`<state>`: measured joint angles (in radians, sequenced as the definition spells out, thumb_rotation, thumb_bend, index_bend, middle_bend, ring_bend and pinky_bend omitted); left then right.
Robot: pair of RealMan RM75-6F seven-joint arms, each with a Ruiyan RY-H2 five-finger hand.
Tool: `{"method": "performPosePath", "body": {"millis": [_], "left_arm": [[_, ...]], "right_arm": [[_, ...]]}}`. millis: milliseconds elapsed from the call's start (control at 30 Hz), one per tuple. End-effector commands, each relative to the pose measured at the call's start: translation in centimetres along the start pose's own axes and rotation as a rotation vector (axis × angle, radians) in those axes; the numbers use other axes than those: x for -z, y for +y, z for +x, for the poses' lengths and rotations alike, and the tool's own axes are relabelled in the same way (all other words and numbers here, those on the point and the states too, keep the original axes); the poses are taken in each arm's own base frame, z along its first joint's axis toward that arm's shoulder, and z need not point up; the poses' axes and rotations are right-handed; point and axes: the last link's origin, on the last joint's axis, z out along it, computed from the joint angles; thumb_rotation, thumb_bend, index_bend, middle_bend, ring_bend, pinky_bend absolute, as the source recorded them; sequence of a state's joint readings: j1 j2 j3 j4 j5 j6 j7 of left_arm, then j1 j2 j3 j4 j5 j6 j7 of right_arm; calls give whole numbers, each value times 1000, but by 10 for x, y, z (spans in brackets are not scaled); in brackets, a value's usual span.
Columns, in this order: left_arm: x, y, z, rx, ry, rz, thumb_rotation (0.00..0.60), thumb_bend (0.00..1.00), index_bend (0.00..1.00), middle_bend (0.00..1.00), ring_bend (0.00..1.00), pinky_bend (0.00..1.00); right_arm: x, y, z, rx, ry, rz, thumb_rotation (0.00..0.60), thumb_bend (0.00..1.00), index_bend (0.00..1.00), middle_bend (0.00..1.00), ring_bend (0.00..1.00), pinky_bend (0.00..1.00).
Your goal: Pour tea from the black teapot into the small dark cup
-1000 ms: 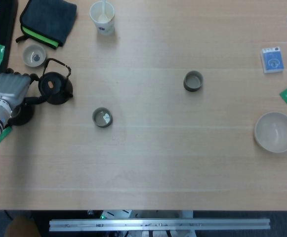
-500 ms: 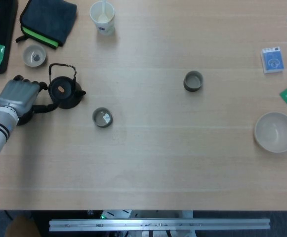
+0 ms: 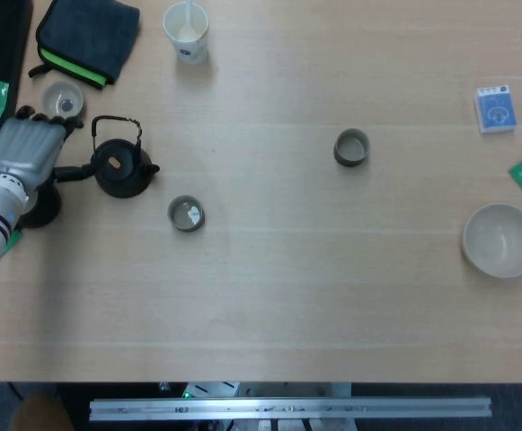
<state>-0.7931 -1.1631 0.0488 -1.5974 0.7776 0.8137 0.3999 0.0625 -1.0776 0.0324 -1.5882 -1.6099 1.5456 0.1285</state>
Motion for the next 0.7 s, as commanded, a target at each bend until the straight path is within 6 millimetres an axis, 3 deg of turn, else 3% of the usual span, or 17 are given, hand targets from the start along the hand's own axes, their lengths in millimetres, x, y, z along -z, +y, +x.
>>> {"method": "performPosePath", "body": {"millis": [33, 167, 300, 700], "left_arm": [[1, 3, 11, 25, 55, -18, 15, 200, 99, 155, 130, 108], [-5, 12, 15, 36, 58, -51, 63, 201, 25, 71, 73, 108], [-17, 22, 14, -5, 36, -73, 70, 200, 0, 21, 31, 108], [-49, 44, 9, -131, -32, -61, 72, 199, 4, 54, 27, 107]], "right_arm": [[0, -1, 0, -1, 0, 3, 600, 211, 263, 296, 206, 309], [0, -1, 0, -2, 1, 6, 600, 210, 263, 296, 206, 309], [2, 0, 1, -1, 3, 0, 600, 210, 263, 296, 206, 309], [6, 8, 1, -1, 4, -28, 600, 210, 263, 296, 206, 309]]}}
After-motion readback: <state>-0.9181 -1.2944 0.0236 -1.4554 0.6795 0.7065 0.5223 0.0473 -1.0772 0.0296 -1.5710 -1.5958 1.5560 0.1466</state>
